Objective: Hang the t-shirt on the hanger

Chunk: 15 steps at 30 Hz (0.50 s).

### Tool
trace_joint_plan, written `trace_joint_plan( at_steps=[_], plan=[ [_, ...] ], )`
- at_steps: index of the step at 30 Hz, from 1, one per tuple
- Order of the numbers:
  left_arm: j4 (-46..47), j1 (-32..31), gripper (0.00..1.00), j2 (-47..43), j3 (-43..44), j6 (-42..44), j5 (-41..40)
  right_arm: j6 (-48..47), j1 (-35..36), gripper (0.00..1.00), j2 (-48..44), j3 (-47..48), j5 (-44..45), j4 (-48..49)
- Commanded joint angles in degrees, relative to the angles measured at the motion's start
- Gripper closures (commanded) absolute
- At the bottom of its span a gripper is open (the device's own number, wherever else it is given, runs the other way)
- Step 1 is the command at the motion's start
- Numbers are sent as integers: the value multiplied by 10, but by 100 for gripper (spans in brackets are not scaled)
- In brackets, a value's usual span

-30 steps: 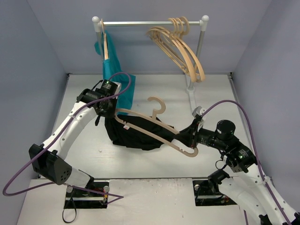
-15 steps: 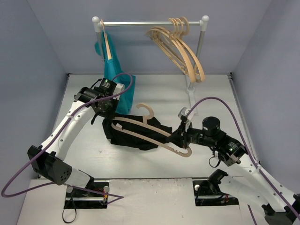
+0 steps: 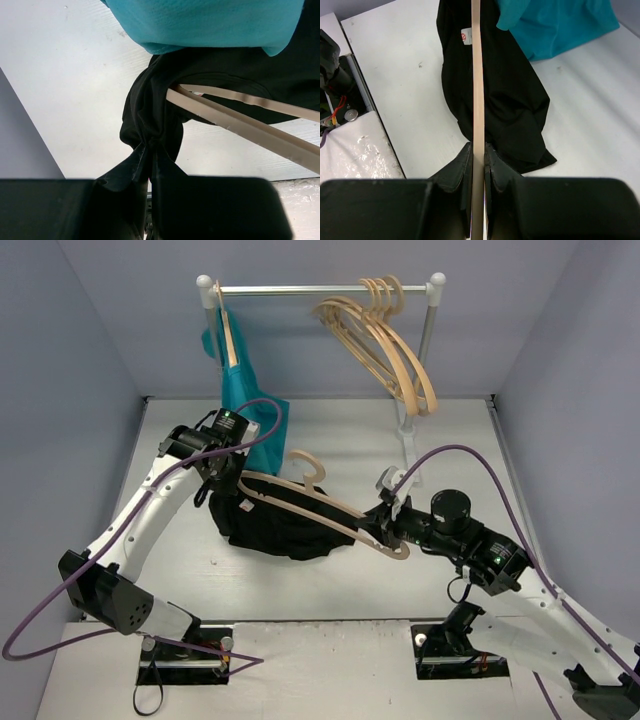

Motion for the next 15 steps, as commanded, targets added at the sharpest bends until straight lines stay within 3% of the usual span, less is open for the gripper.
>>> trace_joint_plan(
  at_steps=[1,15],
  plan=[
    [-14,1,100,-12,19,10,-10,-25,1,100,11,29,16,53],
    [-20,0,100,-3,63,30,-4,-74,11,100,39,18,-108,116]
  ],
)
